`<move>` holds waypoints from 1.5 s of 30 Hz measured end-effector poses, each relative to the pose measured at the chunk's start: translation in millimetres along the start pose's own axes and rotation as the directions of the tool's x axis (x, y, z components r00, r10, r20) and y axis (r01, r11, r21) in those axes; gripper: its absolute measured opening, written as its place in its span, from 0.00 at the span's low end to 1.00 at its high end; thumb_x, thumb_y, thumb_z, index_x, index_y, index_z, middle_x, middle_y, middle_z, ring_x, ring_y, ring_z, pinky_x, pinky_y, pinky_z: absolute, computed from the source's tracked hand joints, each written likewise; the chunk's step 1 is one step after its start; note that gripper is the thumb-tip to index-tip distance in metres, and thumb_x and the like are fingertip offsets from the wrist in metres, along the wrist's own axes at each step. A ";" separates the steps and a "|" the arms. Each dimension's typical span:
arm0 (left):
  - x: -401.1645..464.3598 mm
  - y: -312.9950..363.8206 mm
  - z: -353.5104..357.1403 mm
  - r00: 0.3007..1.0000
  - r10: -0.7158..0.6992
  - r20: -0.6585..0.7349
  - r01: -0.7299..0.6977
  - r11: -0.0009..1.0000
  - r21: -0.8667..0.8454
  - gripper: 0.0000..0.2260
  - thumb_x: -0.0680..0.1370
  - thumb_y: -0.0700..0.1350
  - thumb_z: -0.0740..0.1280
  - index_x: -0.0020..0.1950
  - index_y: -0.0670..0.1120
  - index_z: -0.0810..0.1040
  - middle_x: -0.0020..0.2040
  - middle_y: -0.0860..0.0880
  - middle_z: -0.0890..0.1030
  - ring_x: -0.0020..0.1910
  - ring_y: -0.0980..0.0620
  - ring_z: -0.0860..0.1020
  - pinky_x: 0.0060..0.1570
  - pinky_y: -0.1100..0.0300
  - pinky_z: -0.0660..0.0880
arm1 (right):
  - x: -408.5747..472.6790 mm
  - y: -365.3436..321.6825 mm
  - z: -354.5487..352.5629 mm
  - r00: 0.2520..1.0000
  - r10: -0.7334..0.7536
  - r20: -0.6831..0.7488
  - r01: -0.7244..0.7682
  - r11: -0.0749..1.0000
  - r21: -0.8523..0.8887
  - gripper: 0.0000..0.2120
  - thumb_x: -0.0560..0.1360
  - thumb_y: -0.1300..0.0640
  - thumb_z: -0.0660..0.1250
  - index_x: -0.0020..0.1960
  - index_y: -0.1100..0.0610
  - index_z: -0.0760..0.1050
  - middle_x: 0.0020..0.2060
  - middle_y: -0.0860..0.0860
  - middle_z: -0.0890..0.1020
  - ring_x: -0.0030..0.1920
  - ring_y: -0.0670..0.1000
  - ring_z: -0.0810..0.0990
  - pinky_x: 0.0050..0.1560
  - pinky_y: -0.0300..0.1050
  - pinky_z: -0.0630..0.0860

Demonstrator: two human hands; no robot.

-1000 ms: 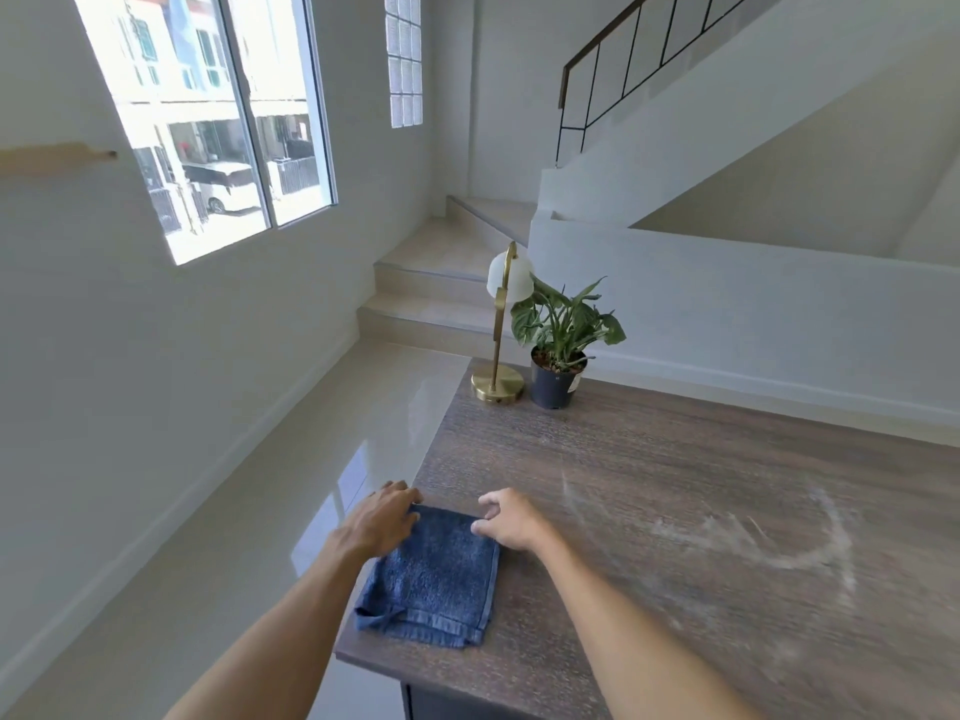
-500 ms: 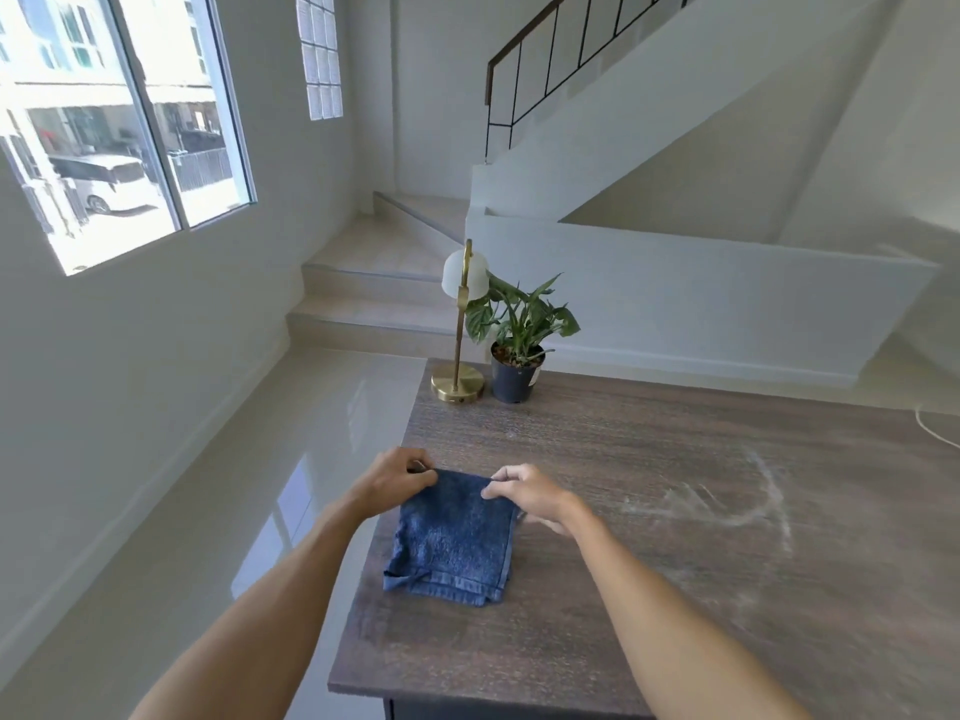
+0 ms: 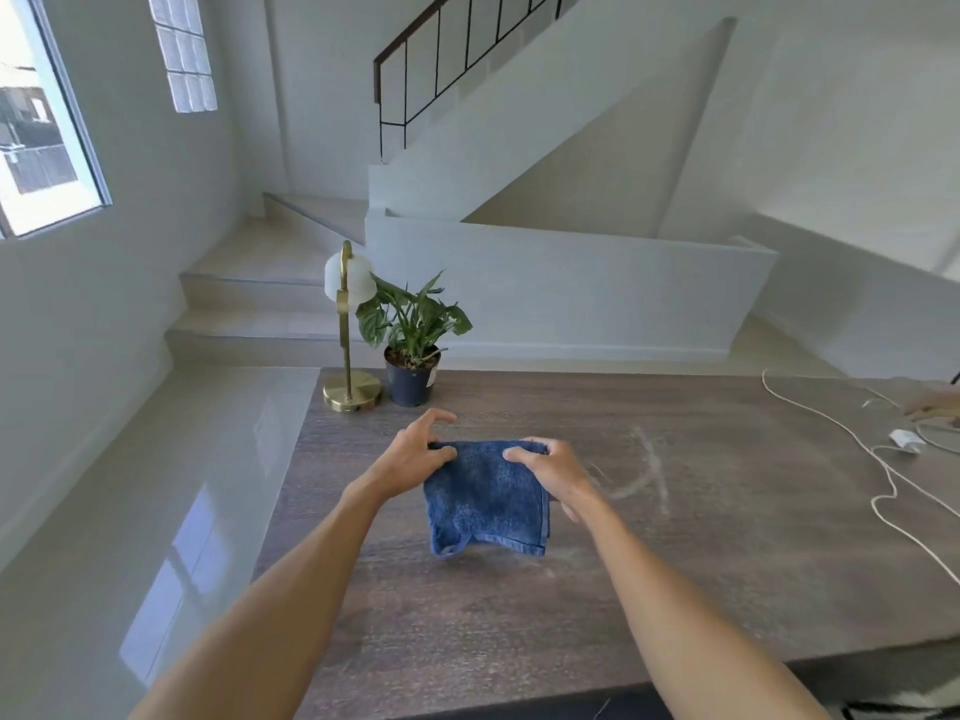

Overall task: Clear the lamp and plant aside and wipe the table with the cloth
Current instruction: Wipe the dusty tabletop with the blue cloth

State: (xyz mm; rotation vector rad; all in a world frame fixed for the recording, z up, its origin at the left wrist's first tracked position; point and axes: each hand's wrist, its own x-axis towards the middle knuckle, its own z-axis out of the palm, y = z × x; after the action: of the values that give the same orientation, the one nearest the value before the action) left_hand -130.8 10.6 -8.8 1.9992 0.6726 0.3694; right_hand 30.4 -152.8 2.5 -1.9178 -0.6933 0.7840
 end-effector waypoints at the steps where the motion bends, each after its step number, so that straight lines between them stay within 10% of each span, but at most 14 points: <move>1: 4.5 3.8 8.4 1.000 -0.022 0.022 0.022 1.000 0.000 0.17 0.78 0.45 0.68 0.65 0.56 0.69 0.49 0.39 0.82 0.48 0.42 0.81 0.49 0.45 0.78 | 1.0 4.3 -9.8 1.000 0.028 0.003 -0.028 0.999 -0.019 0.19 0.72 0.47 0.75 0.58 0.57 0.81 0.58 0.66 0.80 0.61 0.62 0.79 0.64 0.57 0.73; 5: 22.3 15.4 48.1 0.983 -0.107 0.151 0.110 0.994 -0.013 0.18 0.77 0.44 0.69 0.64 0.54 0.69 0.43 0.44 0.79 0.44 0.47 0.78 0.41 0.54 0.75 | 7.1 23.8 -53.9 0.989 0.143 0.049 -0.140 0.989 -0.052 0.16 0.74 0.50 0.74 0.57 0.58 0.82 0.55 0.59 0.83 0.52 0.51 0.81 0.52 0.47 0.76; 11: 48.3 23.1 114.9 0.970 -0.142 0.199 0.152 0.988 -0.037 0.11 0.80 0.41 0.66 0.59 0.53 0.74 0.42 0.47 0.78 0.41 0.49 0.75 0.40 0.56 0.71 | 33.8 67.1 -108.6 0.951 0.266 0.156 -0.270 0.963 0.010 0.08 0.74 0.59 0.74 0.52 0.51 0.85 0.59 0.55 0.82 0.60 0.54 0.79 0.69 0.57 0.72; 15: 67.2 25.6 143.2 0.990 -0.113 0.081 0.113 0.994 -0.007 0.14 0.80 0.35 0.63 0.59 0.53 0.75 0.51 0.48 0.79 0.50 0.46 0.80 0.44 0.55 0.77 | 55.7 78.6 -124.3 0.976 0.204 0.076 -0.207 0.978 0.037 0.12 0.77 0.63 0.70 0.58 0.52 0.81 0.59 0.50 0.80 0.56 0.51 0.78 0.58 0.52 0.76; 19: 78.2 25.4 158.9 0.993 -0.116 -0.020 0.115 0.993 -0.016 0.16 0.80 0.35 0.61 0.62 0.53 0.73 0.55 0.49 0.79 0.58 0.50 0.77 0.52 0.56 0.76 | 69.4 88.2 -112.1 0.991 0.002 -0.132 -0.023 0.987 -0.156 0.12 0.78 0.63 0.64 0.58 0.49 0.78 0.55 0.50 0.80 0.31 0.42 0.73 0.34 0.38 0.73; 23: 73.2 10.3 161.0 0.993 -0.106 -0.047 0.112 0.981 0.156 0.17 0.81 0.44 0.62 0.70 0.47 0.69 0.67 0.46 0.74 0.68 0.47 0.71 0.64 0.55 0.69 | 63.8 108.4 -83.0 0.956 -0.288 -0.052 0.229 0.847 -0.479 0.15 0.79 0.54 0.64 0.65 0.50 0.77 0.63 0.45 0.77 0.55 0.46 0.79 0.58 0.42 0.76; 27: 57.6 -9.0 161.9 0.993 -0.072 -0.096 0.097 0.950 0.295 0.24 0.83 0.50 0.60 0.77 0.45 0.60 0.75 0.46 0.65 0.75 0.47 0.62 0.73 0.52 0.61 | 54.7 124.1 -50.8 0.976 -0.190 0.109 0.215 0.736 -0.642 0.28 0.81 0.40 0.58 0.78 0.49 0.64 0.78 0.52 0.63 0.79 0.53 0.57 0.78 0.53 0.53; 31: 34.0 -40.3 156.5 0.992 -0.002 -0.128 0.069 0.849 0.525 0.28 0.83 0.56 0.54 0.80 0.44 0.54 0.80 0.46 0.56 0.80 0.50 0.49 0.78 0.55 0.47 | 43.5 144.9 -29.2 0.977 -0.179 0.113 0.200 0.610 -0.767 0.35 0.80 0.32 0.48 0.82 0.46 0.47 0.82 0.53 0.44 0.81 0.54 0.39 0.78 0.61 0.36; 41: -16.1 -106.3 102.7 0.947 -0.085 -0.310 0.268 0.738 0.619 0.36 0.78 0.65 0.35 0.80 0.47 0.51 0.80 0.52 0.49 0.79 0.56 0.41 0.78 0.56 0.39 | 116.0 139.7 -54.6 0.991 -0.137 0.001 0.077 0.550 -0.831 0.35 0.78 0.29 0.43 0.81 0.42 0.44 0.82 0.51 0.43 0.80 0.56 0.36 0.77 0.65 0.35; 45: -26.0 -118.0 80.6 0.936 -0.107 -0.334 0.307 0.709 0.635 0.34 0.79 0.62 0.34 0.80 0.49 0.51 0.80 0.54 0.48 0.79 0.57 0.41 0.77 0.55 0.39 | 126.2 104.9 25.3 0.962 -0.217 0.168 0.259 0.512 -0.819 0.35 0.78 0.29 0.44 0.81 0.41 0.46 0.82 0.53 0.45 0.80 0.58 0.38 0.76 0.66 0.34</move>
State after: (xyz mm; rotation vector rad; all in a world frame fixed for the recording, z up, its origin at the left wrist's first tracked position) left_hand -146.4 -15.7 -150.7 2.5477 1.3620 0.2813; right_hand 107.1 -90.6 -131.0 -2.5616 -1.5450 0.2934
